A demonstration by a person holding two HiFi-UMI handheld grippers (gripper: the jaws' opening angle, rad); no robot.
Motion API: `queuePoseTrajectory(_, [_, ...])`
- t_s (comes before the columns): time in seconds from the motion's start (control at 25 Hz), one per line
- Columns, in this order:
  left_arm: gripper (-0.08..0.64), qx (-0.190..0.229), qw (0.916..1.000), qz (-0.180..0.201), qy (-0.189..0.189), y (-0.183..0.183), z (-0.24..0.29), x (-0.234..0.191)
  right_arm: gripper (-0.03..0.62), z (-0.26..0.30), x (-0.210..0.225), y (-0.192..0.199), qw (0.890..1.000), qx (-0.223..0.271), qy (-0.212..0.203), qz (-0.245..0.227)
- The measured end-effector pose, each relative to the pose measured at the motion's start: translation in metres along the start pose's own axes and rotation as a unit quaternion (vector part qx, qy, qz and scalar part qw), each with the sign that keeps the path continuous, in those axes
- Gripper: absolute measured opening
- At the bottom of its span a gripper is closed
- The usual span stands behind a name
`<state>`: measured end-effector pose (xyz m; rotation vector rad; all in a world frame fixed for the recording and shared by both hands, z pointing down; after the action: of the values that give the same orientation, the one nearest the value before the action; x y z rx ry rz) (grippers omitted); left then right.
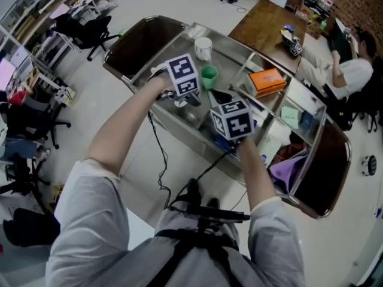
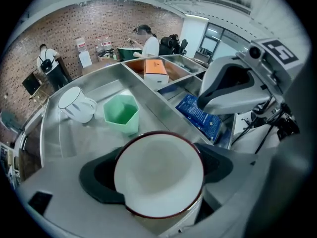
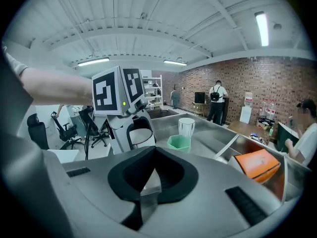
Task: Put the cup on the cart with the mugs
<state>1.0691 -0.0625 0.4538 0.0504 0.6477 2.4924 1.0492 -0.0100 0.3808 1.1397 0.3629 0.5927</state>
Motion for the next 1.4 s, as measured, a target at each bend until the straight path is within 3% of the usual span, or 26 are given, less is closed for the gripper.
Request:
queuePoseTrajectory(0.6, [0.436, -0.006, 0.9999, -0.015, 0.006, 0.01, 0.039, -0.018, 0.008, 0.013, 0.013, 0.013, 1.0, -0.007, 0.001, 0.014])
queuePoseTrajectory(1.08, [0.44, 0.007, 0.9998, -0.011, -0.015, 0.005, 0.043, -0.019, 0.008, 0.011, 0.014, 0.016, 1.0, -0.007, -0.007, 0.019])
queuePoseTrajectory(1.12, [0.472, 0.007, 0.9997, -0.009, -0.02, 0.005, 0.042, -0.019, 0.008, 0.01, 0.014, 0.016, 1.0, -0.006, -0.007, 0.018])
queuePoseTrajectory(1.4, [0.52, 0.01, 0.999, -0.006, -0.043, 0.001, 0.032, -0.019, 0.008, 0.004, 0.01, 0.018, 1.0, -0.003, -0.013, 0.019])
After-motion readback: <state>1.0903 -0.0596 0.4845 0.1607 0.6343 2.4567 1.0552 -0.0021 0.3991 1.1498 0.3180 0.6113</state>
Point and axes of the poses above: the fingertips, and each gripper's own axes: z forward along the fingers, x to its right, y out of its underside, the point moved 1 cm from there along -z, backward along the fingers, and after that the axes turned 7 degrees about x, right-handed, at the moved point
